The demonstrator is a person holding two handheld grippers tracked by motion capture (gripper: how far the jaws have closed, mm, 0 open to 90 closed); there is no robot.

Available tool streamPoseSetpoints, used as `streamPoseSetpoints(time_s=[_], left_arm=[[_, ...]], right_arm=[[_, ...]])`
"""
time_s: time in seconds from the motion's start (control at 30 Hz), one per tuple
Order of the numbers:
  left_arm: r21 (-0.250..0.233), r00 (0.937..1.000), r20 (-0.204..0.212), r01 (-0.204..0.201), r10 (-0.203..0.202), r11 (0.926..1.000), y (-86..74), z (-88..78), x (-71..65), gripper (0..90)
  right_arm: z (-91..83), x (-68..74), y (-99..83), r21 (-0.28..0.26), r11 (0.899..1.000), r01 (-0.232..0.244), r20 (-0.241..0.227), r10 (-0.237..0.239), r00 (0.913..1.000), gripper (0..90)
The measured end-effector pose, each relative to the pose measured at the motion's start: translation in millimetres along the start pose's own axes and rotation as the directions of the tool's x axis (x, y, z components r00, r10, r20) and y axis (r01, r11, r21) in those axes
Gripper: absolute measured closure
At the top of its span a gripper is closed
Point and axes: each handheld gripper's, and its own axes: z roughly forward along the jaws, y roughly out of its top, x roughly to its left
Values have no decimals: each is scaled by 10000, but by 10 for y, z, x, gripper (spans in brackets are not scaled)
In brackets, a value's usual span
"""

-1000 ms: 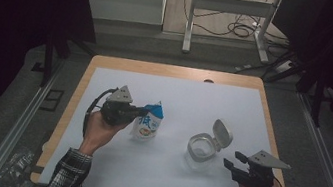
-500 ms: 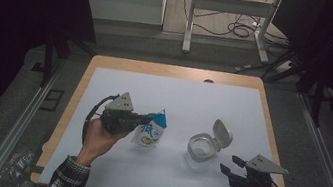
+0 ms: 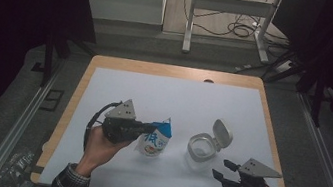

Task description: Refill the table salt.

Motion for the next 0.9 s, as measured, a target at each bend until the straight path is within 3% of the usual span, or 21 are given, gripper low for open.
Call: streamPoseSetpoints(time_s=[0.7, 0.9], left_arm=[[171, 9990, 427, -93, 86, 9998, 94, 43, -251, 900], [172, 9988, 481, -125, 116, 9998, 151, 38, -305, 900]], right_arm=[[206, 417, 103, 156, 9981, 596, -1234, -573, 9907, 488], [352, 569, 138, 427, 9969, 660, -1237, -602, 9905, 493]])
